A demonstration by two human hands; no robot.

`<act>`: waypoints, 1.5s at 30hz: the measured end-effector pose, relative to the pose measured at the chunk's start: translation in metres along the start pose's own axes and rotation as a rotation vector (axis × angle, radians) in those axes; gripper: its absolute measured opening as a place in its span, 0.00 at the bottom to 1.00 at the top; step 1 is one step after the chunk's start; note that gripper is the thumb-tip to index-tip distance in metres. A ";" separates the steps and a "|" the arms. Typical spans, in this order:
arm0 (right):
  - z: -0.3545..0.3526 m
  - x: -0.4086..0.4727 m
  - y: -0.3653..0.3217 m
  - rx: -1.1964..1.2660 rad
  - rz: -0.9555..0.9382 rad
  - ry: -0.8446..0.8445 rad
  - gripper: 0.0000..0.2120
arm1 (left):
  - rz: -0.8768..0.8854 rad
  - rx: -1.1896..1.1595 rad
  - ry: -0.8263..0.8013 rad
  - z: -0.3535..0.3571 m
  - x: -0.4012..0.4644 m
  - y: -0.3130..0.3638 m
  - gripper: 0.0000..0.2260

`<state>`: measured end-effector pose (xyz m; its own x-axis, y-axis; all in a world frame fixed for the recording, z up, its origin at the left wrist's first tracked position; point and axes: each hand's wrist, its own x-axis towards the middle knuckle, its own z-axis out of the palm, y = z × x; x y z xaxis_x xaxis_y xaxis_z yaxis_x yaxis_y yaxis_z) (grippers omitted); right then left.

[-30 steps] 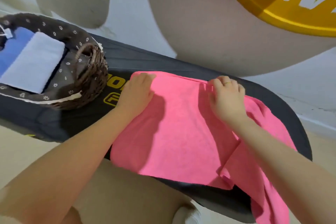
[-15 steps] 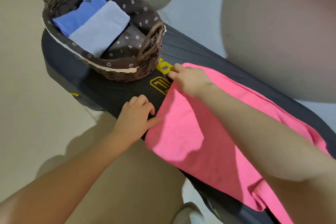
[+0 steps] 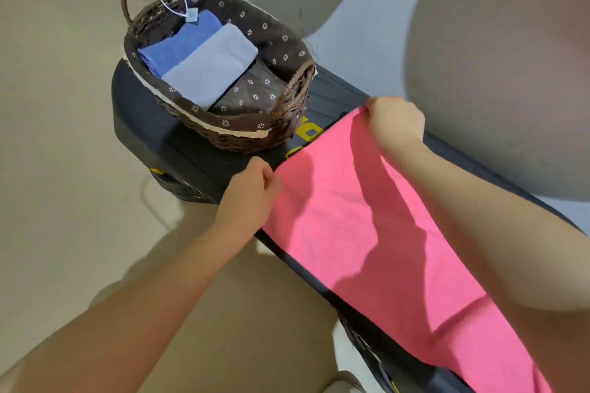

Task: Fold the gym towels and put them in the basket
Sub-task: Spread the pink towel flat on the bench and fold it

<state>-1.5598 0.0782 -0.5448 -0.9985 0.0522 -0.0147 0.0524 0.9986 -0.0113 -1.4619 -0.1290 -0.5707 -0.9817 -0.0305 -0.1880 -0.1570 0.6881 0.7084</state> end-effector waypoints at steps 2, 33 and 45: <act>-0.002 0.006 -0.005 0.205 0.099 0.041 0.13 | 0.027 0.001 0.062 -0.010 0.006 -0.003 0.06; 0.015 -0.270 0.194 0.299 0.841 0.154 0.12 | 0.846 0.461 -0.567 0.166 -0.059 0.161 0.12; 0.049 -0.307 0.250 0.515 0.981 0.001 0.10 | 0.988 0.453 -0.617 0.270 -0.079 0.204 0.15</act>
<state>-1.2390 0.3108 -0.5921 -0.5201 0.8186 -0.2438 0.8203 0.3993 -0.4095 -1.3874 0.2095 -0.5949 -0.4253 0.9012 -0.0837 0.7890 0.4145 0.4536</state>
